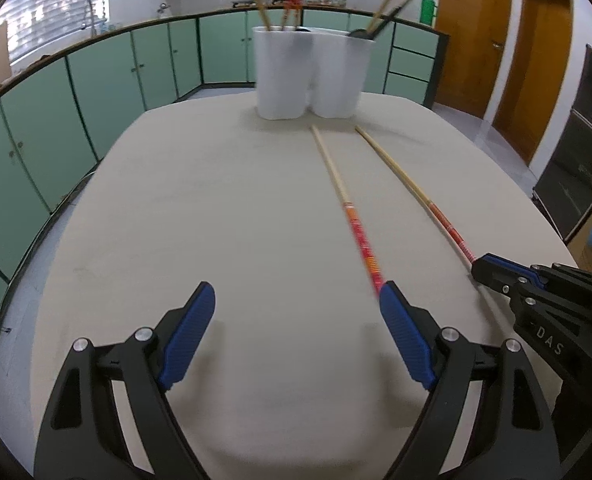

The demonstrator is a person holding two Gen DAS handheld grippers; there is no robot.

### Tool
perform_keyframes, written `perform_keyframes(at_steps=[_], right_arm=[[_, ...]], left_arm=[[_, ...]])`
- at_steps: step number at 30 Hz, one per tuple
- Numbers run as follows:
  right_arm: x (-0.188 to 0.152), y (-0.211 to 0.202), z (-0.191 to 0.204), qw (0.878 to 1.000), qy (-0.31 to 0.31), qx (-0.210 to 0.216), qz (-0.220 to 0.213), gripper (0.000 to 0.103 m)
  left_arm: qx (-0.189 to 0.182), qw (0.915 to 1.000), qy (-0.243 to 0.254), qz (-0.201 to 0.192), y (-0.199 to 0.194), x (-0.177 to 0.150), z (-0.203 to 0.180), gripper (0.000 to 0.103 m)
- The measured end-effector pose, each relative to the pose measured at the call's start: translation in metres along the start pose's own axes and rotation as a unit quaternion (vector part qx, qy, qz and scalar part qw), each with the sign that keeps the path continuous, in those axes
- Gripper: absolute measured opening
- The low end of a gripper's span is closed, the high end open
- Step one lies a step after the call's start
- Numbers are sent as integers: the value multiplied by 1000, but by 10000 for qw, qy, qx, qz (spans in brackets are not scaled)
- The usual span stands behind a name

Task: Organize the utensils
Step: 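Grasp a red-patterned chopstick with the right tool, then grasp the last red-patterned chopstick with left tool while right tool holds its own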

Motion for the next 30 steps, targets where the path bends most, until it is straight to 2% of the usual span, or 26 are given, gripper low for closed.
perform_keyframes(at_steps=[4,9,15,18,20,22,30], right_arm=[[2,0,-12,9999,117,-15,-12,6],[3,1,-15,9999,121,21,-15,6],[3,2,-17,9999,144,68,-2,6],[4,3,-17,9999,140,87,-1,6],[4,3,-17,9999,138,88,3,6],[4,3,-17,9999,128,80,4,6],[6,-6,-14,9999,34,-7,-108,6]], left_arm=[[-27,9999,105,96,9,-2,-14,77],[-92,9996,26,284,21,-1,-21,68],[-68,9993,32,361,26,0,-28,52],[-74,9993,51,350,25,1,-30,37],[-79,9994,106,333,24,0,-32,19],[-124,9993,161,320,24,0,-34,8],[-152,9995,48,287,20,3,-32,5]])
Point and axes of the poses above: each gripper's, at about its wrist camera, not at the fingertips, and y roughly the way its jaws point, z to its left, x to its top, the point moved 1 cm from there along y, roughly the way its jaws point
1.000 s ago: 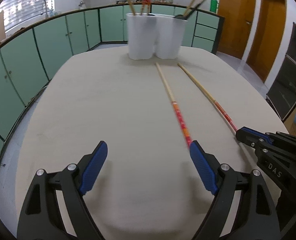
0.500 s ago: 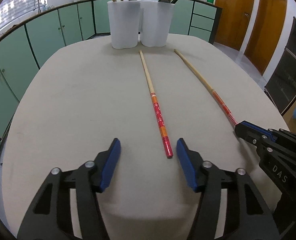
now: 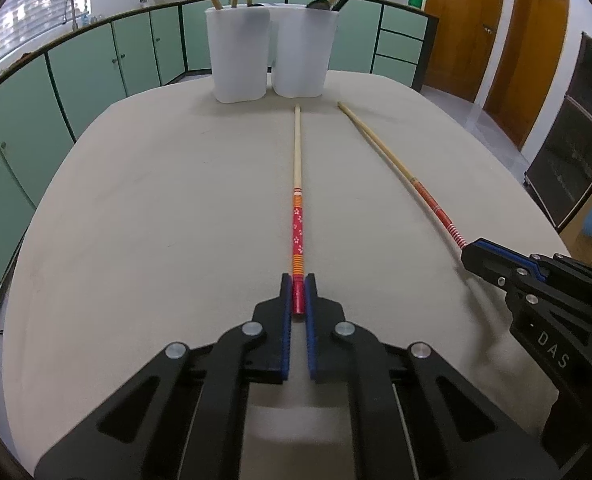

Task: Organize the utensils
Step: 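Grasp the last red-patterned chopstick with left tool while right tool holds its own, then lift both chopsticks and lower them into the white cup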

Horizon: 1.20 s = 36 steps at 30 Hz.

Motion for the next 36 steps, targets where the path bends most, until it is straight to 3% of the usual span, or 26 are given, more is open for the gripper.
perform_keyframes(at_steps=[16,27,36], right_arm=[[38,-58,10,9971,-360,-12,-664,6],[97,-100,14,9918,-537,216,-1140,6],[148,-118,24,9875,-759,622,-1232,6]], left_arm=[[36,9948,170,-1005,-87,43,11,5],[-160,9849,260,-1703,-135,93,15,5],[-438,9794,334,-1941,-151,132,16,5]])
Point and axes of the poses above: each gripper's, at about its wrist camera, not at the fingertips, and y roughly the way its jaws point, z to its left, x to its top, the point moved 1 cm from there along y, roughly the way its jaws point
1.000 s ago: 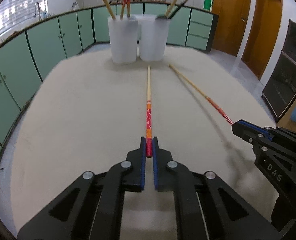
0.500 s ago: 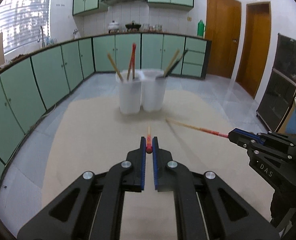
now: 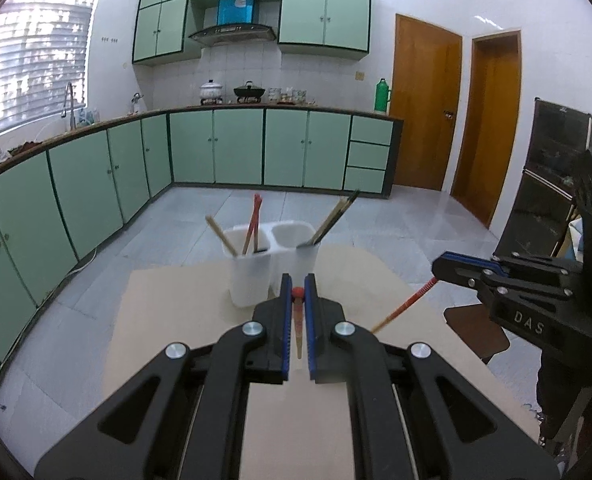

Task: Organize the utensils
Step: 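Lift both chopsticks and lower them into the white cup, then open both tools to release the chopsticks in the cup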

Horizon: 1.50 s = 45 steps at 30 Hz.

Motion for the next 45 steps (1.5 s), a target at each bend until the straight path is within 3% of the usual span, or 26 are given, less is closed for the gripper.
perform_keyframes(at_steps=[10,20,27,35,41,45], right_arm=[[59,-8,6,9987,-172,318,-360,6],[154,0,-1,9923,-116,303,-1198,6],[201,38,-15,9878,-37,55,-1555,6],[194,99,-31,9910,62,-207,-1322,6],[169,138,-42,9968,217,-159,-759,6],[154,149,-49,9987,217,-195,-421,8]], left_arm=[[-133,9993,156,-310,-8,30,-1,5],[-11,9940,300,-1051,-3,113,-1,5],[172,9909,348,-1288,38,162,1,5],[338,9951,246,-900,107,155,15,5],[351,9989,80,-300,151,133,36,7],[406,9991,24,-141,155,124,47,12]])
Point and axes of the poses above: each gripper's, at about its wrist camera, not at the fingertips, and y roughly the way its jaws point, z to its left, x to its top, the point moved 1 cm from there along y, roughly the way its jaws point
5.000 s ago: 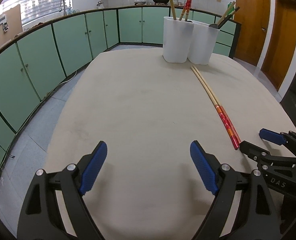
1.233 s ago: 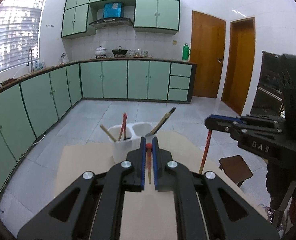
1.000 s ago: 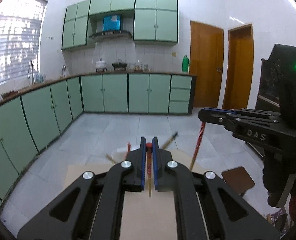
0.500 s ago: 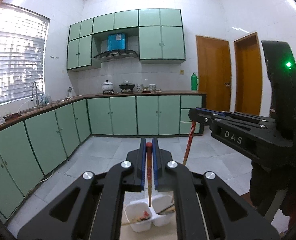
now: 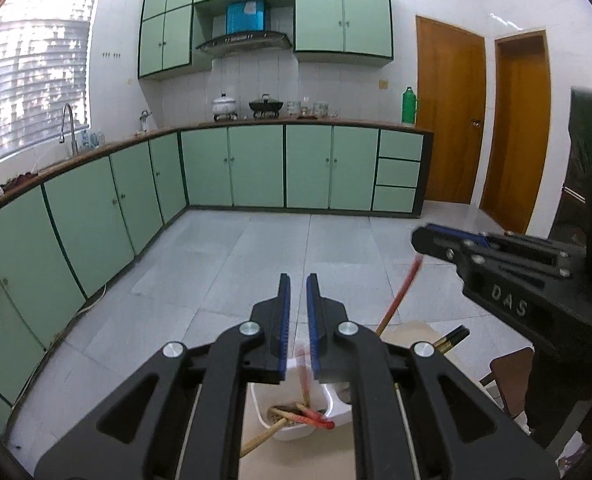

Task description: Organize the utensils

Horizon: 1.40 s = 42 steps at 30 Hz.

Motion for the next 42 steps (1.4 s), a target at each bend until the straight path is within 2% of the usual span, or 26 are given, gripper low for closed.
perform_keyframes(at_steps=[2,4,5,9,11,13,16,19,28,31,35,42], right_arm=[[-4,-3,-3,10000,11,-30,25,13],[-7,-11,-8,10000,45,-70,-4,22],[-9,-18,-11,9999,67,-103,-40,23],[-16,-40,-19,9996,95,-210,-149,48],[-24,-53,-19,9995,42,-261,-197,53],[-35,-68,-19,9995,9,-256,-200,64],[-51,-88,-16,9995,-29,-255,-204,73],[-73,-110,-14,9996,39,-209,-210,80],[-129,-161,-3,9997,227,-22,-77,97],[-142,-174,7,9998,203,36,-28,97],[-155,-189,17,9998,169,68,12,97],[-161,-213,34,9998,137,101,-58,97]], left_arm=[[8,10000,-78,-50,-6,0,5,26],[27,9999,-87,-110,-13,2,9,31],[31,9998,-78,-152,-18,3,9,33],[116,9993,-94,-345,-46,0,14,44],[208,9989,-123,-395,-62,-5,16,51],[219,9987,-149,-438,-73,-11,15,55],[306,9981,-110,-518,-94,-25,13,65],[359,9980,-123,-506,-111,-45,10,70],[239,9993,-258,-112,-149,-106,3,74],[233,9992,-313,-20,-165,-124,1,76],[268,9989,-387,60,-185,-140,-2,86],[240,9986,-467,85,-210,-150,-11,90]])
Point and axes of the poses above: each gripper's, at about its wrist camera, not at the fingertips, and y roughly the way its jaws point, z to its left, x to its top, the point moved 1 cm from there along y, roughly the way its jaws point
